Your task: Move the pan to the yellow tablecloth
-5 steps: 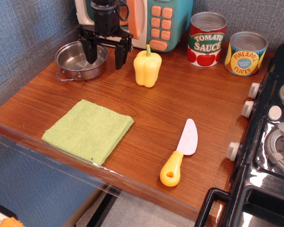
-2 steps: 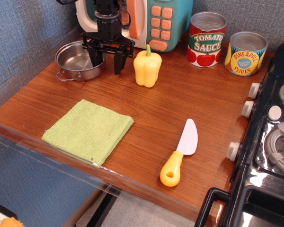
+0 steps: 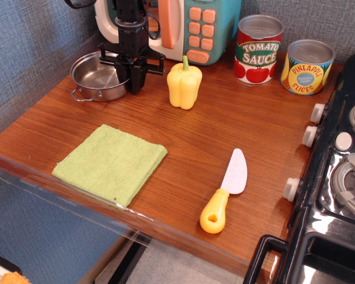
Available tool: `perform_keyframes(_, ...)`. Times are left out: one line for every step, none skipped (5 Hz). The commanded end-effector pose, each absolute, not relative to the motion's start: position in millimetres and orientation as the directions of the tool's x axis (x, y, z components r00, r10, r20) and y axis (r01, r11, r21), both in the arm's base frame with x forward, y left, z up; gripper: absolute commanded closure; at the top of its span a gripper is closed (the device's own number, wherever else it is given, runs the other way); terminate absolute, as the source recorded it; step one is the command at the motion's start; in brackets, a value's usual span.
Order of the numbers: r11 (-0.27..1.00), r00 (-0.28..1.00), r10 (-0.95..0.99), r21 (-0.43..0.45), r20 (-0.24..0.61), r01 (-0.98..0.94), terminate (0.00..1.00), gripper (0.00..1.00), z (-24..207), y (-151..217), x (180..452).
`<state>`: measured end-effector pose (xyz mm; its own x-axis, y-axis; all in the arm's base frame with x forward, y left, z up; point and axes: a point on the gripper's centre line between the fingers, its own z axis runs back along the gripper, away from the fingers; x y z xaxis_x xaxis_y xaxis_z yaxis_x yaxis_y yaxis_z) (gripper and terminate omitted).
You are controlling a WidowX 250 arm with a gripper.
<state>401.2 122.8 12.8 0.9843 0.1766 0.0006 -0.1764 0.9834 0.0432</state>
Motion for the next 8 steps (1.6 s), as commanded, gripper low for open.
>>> perform_keyframes(0.971, 0.972, 0.21, 0.097, 0.1, -0.22, 0.0, 1.0, 64, 135, 400)
perform_keyframes(0.965, 0.954, 0.215, 0.105, 0.211, -0.241, 0.0, 1.0, 97, 130, 391)
perform_keyframes(0.981, 0.961, 0.142, 0.092, 0.237, -0.168, 0.0, 1.0, 114, 107, 364)
perform_keyframes(0.994, 0.971, 0.092, 0.037, 0.221, -0.103, 0.0, 1.0, 114, 84, 323)
perform_keyframes(0.999, 0.984, 0.039, -0.008, 0.177, -0.038, 0.0, 1.0, 100, 62, 288)
perform_keyframes(1.0, 0.991, -0.004, -0.027, 0.137, 0.008, 0.0, 1.0, 82, 39, 263)
perform_keyframes(0.999, 0.995, -0.037, -0.021, 0.095, 0.039, 0.0, 1.0, 60, 26, 249)
perform_keyframes(0.998, 0.996, -0.058, -0.011, 0.065, 0.058, 0.0, 1.0, 46, 16, 245)
